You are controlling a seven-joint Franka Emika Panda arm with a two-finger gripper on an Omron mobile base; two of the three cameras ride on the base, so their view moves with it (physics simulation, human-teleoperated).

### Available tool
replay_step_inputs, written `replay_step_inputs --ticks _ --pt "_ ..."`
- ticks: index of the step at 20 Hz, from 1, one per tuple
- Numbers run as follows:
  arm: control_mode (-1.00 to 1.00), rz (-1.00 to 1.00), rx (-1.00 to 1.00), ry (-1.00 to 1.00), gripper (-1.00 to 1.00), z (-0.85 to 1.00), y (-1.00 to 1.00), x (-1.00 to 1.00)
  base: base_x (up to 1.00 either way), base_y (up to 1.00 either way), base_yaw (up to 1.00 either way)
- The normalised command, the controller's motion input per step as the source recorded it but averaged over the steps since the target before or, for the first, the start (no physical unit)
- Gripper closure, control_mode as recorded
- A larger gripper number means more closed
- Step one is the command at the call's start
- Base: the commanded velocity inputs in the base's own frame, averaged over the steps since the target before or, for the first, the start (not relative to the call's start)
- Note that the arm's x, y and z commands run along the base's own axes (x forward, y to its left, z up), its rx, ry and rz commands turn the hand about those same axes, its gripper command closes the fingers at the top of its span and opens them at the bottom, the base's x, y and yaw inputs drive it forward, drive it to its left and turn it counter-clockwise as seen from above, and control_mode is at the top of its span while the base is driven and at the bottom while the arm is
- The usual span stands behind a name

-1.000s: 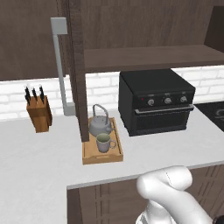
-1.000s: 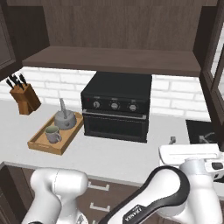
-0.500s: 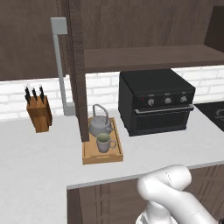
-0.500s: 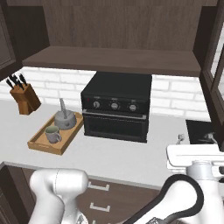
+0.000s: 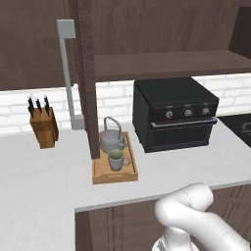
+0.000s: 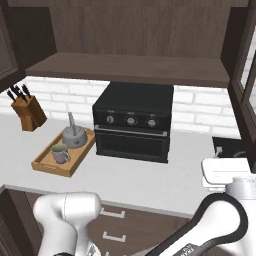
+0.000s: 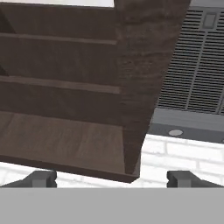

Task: Pick the kettle from the counter and place it on the tray. Then pick the mug from the cabinet and place it on the tray. Then close the cabinet doors.

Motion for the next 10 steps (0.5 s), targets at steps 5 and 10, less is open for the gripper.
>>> replay_step_inputs --ticks 5,10 --pt "-1.00 0.00 -0.16 0.00 -1.00 0.25 -0.19 -0.15 0.00 0.00 0.00" --pt "-1.00 0.00 -0.23 0.00 -1.00 0.21 -0.09 -0.18 0.00 0.00 0.00"
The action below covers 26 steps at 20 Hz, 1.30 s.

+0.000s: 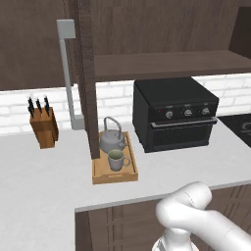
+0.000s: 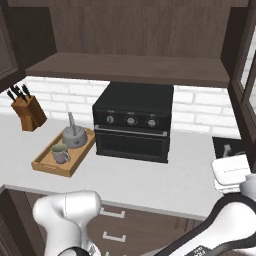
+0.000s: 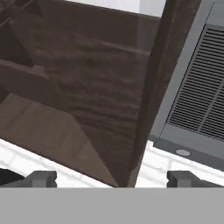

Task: Pick the kettle from the counter and place it on the tray. Then pick the mug from the cabinet and place it on the tray. Then close the cabinet doors.

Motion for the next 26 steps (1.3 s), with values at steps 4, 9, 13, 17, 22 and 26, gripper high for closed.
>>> replay_step_inputs --ticks 4,9,13,17,22,26 --pt "-1.00 0.00 -0.29 0.00 -1.00 0.32 0.00 -0.27 0.00 0.00 0.00" --pt "-1.00 0.00 -0.32 -0.01 -1.00 0.38 0.10 -0.21 0.00 0.00 0.00" --pt "-1.00 0.00 -0.33 -0.01 -1.00 0.40 0.51 -0.02 0.00 0.00 0.00" --pt "-1.00 0.00 -0.29 0.00 -1.00 0.47 0.61 0.00 0.00 0.00 0.00" --pt "-1.00 0.00 -0.24 0.00 -1.00 0.51 0.71 0.02 0.00 0.00 0.00" --pt "-1.00 0.00 -0.21 0.02 -1.00 0.47 0.75 0.11 0.00 0.00 0.00"
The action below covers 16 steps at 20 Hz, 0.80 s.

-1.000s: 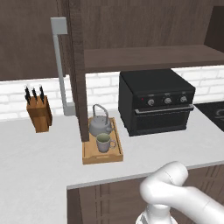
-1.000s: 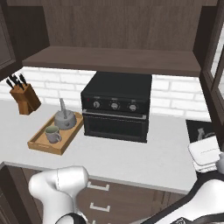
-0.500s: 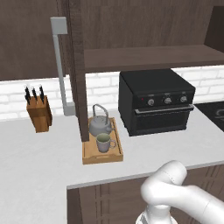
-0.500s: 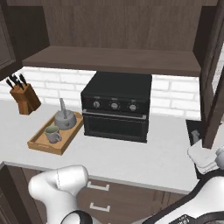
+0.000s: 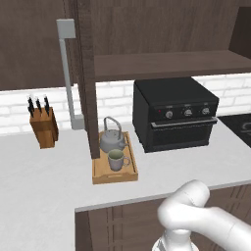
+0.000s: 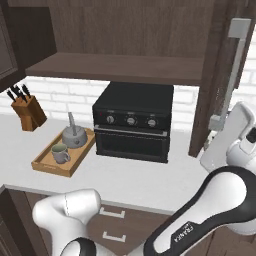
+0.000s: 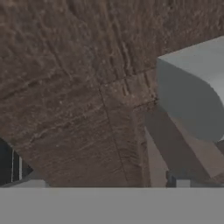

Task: Pick the kettle from the counter and place it on the tray. Then pick the mug from the cabinet and place it on the tray. Then close the cabinet doors.

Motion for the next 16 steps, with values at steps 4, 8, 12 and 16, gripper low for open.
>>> replay_step_inputs --ticks 4,8,12,16 --pt "-1.00 0.00 -0.21 0.06 -1.00 0.44 0.76 0.16 0.00 0.00 0.00" --pt "-1.00 0.00 -0.19 0.09 -1.00 0.42 0.73 0.19 0.00 0.00 0.00" --pt "-1.00 0.00 -0.17 0.14 -1.00 0.36 0.66 0.33 0.00 0.00 0.00" --pt "-1.00 -0.01 -0.11 0.17 -1.00 0.24 0.45 0.57 0.00 0.00 0.00"
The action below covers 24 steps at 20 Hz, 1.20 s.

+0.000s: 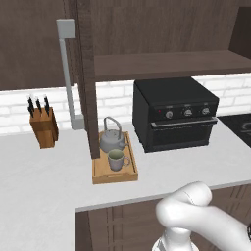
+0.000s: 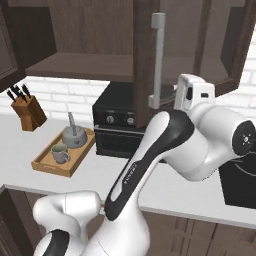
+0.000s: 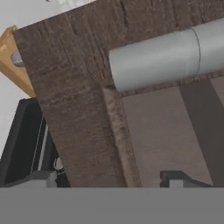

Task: Pick the kettle from the counter and place it on the tray. Then pick the mug from the cabinet and place it on the tray. Then close the cabinet doors.

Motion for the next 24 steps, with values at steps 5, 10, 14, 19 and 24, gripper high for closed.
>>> replay_step_inputs --ticks 5,10,14,19,24 --pt "-1.00 -0.03 -0.04 0.13 -1.00 0.05 0.25 0.79 0.00 0.00 0.00" --pt "-1.00 -0.02 0.00 0.03 -1.00 -0.01 0.16 0.85 0.00 0.00 0.00" --pt "-1.00 -0.03 0.00 0.00 -1.00 -0.10 0.21 0.89 0.00 0.00 0.00" --pt "-1.00 -0.04 0.00 0.00 -1.00 -0.18 0.28 0.86 0.00 0.00 0.00" --pt "-1.00 -0.06 0.00 0.00 -1.00 -0.23 0.31 0.86 0.00 0.00 0.00"
